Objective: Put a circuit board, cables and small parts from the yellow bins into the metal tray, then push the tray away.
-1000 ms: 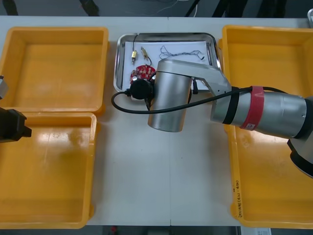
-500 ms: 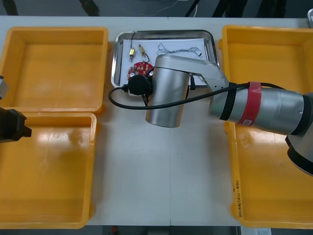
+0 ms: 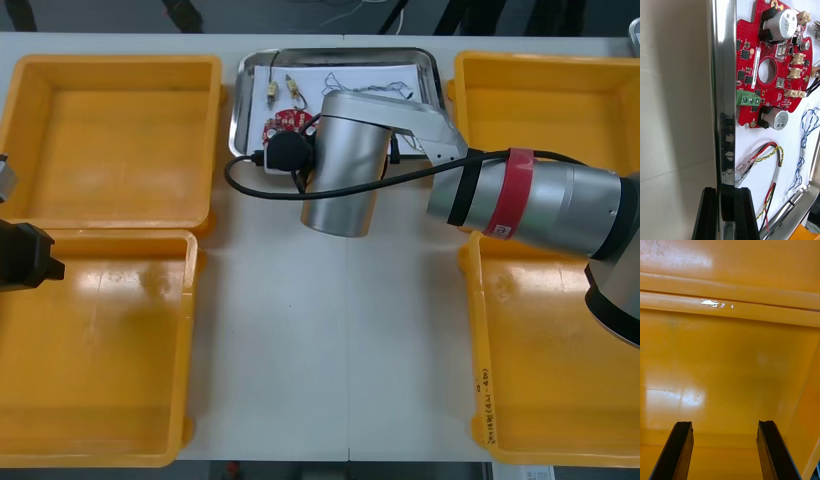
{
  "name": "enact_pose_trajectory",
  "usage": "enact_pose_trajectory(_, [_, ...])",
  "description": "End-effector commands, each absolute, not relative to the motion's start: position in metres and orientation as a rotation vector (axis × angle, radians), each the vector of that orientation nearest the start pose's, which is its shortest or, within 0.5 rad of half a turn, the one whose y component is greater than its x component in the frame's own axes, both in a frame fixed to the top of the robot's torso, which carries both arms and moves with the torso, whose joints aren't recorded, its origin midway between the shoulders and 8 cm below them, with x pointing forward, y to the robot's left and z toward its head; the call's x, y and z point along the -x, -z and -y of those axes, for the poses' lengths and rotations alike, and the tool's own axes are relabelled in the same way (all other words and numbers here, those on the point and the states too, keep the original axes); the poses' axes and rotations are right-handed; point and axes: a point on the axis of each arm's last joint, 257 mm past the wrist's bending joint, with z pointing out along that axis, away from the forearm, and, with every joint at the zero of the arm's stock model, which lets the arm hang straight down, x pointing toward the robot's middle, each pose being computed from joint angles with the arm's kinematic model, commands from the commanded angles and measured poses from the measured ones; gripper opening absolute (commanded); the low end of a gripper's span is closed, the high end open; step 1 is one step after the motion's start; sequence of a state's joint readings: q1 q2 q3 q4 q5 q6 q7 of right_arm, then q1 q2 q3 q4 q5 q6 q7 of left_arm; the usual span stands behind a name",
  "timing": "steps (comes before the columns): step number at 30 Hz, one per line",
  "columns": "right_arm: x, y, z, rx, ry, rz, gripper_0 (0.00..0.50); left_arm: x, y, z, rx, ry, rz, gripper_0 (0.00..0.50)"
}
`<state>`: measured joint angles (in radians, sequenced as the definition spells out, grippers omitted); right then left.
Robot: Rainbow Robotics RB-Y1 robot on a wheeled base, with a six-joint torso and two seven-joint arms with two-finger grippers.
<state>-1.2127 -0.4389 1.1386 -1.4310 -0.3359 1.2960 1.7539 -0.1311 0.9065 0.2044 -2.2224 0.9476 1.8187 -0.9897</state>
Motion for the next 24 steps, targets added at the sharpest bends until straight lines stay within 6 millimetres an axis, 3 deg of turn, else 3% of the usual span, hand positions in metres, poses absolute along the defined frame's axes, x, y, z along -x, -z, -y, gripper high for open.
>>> enact_pose_trajectory(1, [-0.5982, 0.1323, -0.0033, 1.648, 0.885, -1.567, 0.0, -0.3674, 0.1552, -0.3684, 0.088, -0.037, -2.666, 0.5])
enact_pose_trajectory(13, [-0.6023, 0.1329, -0.0023, 1.642, 0.881, -1.566, 0.0, -0.3674, 0.1552, -0.3684, 0.088, -0.037, -2.666, 0.5])
enact_pose_trajectory(15, [-0.6021, 0.1338, -0.002, 1.644, 0.881, -1.567, 0.14, -0.3674, 0.1552, -0.3684, 0.088, -0.037, -2.666, 0.5])
enact_pose_trajectory(19, [-0.6016, 0.1339, -0.0026, 1.645, 0.878, -1.566, 0.29, -0.3674, 0.1552, -0.3684, 0.088, -0.037, -2.666, 0.5])
enact_pose_trajectory(21, [-0.5992, 0.1369, -0.0039, 1.651, 0.862, -1.577, 0.418, -0.3674, 0.1552, -0.3684, 0.088, -0.037, -2.666, 0.5])
enact_pose_trajectory(24, [-0.598, 0.1354, -0.0061, 1.649, 0.856, -1.575, 0.496, -0.3674, 0.1552, -0.3684, 0.088, -0.037, -2.666, 0.5])
